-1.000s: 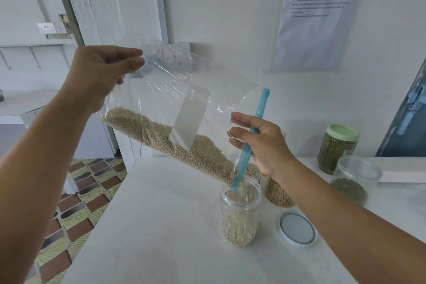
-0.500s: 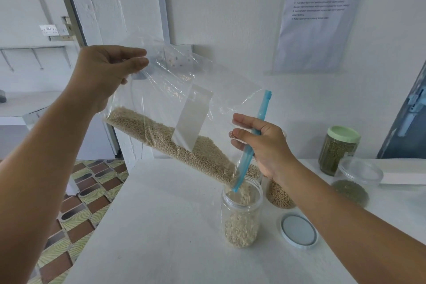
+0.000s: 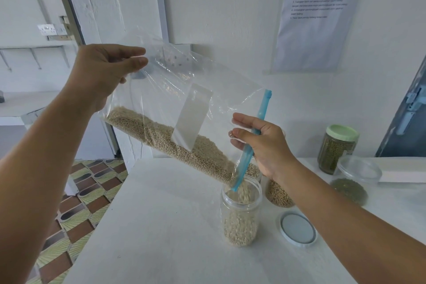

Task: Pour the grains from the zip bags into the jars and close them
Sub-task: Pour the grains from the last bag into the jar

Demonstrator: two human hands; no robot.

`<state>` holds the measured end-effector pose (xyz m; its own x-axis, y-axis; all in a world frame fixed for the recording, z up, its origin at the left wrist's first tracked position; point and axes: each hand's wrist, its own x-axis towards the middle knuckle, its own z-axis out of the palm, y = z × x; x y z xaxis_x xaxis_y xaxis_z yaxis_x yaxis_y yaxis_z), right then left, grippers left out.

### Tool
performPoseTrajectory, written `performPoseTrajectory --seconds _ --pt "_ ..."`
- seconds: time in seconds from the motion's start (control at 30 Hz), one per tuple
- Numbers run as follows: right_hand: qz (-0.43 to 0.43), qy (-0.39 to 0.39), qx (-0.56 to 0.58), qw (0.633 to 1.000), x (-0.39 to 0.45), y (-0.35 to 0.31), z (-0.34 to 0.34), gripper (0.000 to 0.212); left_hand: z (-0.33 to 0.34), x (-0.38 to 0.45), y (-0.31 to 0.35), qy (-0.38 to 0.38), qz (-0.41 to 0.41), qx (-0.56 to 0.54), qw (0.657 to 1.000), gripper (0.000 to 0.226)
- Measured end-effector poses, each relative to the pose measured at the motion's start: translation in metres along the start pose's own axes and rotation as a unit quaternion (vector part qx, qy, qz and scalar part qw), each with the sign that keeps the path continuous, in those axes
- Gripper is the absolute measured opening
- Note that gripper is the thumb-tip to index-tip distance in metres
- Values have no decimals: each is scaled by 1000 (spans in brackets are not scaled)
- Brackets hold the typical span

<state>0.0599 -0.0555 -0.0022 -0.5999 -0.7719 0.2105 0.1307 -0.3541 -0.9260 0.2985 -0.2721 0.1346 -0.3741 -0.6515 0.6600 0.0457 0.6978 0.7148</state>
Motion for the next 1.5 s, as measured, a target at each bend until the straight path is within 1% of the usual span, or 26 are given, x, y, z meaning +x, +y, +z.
performPoseTrajectory --seconds 0.73,0.9,1.5 --pt "-10 2 3 1000 1 -3 0 35 1 -2 12 7 1 11 1000 20" --pt "-8 4 3 1000 -2 0 -3 34 3 -1 13 5 -1 18 1000 25" --pt "-10 -6 11 1000 -1 -8 1 34 1 3 18 7 7 25 1000 28"
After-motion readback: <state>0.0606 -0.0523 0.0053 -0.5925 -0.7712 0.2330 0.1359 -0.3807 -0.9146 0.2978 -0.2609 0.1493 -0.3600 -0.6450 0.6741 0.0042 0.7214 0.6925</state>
